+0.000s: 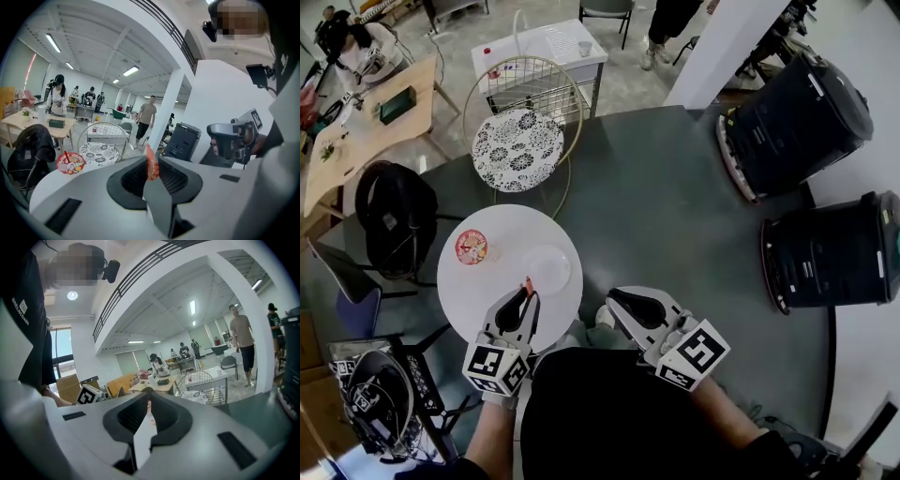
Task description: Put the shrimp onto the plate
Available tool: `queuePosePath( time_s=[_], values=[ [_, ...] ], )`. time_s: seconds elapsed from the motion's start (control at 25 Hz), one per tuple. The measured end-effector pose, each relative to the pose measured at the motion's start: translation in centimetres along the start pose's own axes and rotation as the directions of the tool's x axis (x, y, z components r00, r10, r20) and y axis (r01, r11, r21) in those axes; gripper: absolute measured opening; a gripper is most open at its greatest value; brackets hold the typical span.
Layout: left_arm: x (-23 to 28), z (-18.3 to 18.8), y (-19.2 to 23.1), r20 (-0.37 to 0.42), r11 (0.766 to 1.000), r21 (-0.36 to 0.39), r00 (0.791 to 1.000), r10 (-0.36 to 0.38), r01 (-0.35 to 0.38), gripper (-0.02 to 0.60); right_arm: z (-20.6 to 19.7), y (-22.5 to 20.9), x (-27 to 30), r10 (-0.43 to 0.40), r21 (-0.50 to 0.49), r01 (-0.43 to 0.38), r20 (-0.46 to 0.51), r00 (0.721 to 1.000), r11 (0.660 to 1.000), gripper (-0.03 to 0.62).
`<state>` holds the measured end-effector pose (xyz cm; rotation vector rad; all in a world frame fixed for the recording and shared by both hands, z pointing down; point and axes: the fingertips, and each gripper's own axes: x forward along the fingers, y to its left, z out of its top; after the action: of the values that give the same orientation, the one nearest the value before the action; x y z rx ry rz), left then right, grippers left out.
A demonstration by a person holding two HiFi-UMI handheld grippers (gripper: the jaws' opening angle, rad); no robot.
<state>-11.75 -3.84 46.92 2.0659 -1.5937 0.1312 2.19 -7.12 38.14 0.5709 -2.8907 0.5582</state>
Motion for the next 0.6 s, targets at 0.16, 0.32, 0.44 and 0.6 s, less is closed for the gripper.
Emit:
queuePosePath(
  time_s=[0.16,0.32,0.44,0.6],
  values=[
    [2.1,-1.6,1.9,-0.042,1.000,-0.002,0.999,-0.009,0.009,0.077,-0.1,-0.5,0.1,-0.036,-0.015,0.035,-0.030,0.999,0.999,0.031],
    [4.3,-3.8,3.5,-0.107,1.000,0.022,0.994,-0.018,0.020,0.077,0.1,-1.5,0.0,-0.078,-0.018,0.077,-0.041,0.996,0.997,0.031],
    [5.6,-5.2,4.5,-0.145,0.999,0.022,0.989,-0.024,0.027,0.077,0.1,-2.1,-0.1,-0.106,-0.022,0.105,-0.048,0.993,0.994,0.031],
    [7.2,-6.9,5.8,-0.191,0.999,0.021,0.981,-0.032,0.037,0.077,0.2,-2.9,-0.2,-0.140,-0.039,0.138,-0.060,0.988,0.990,0.031]
  ],
)
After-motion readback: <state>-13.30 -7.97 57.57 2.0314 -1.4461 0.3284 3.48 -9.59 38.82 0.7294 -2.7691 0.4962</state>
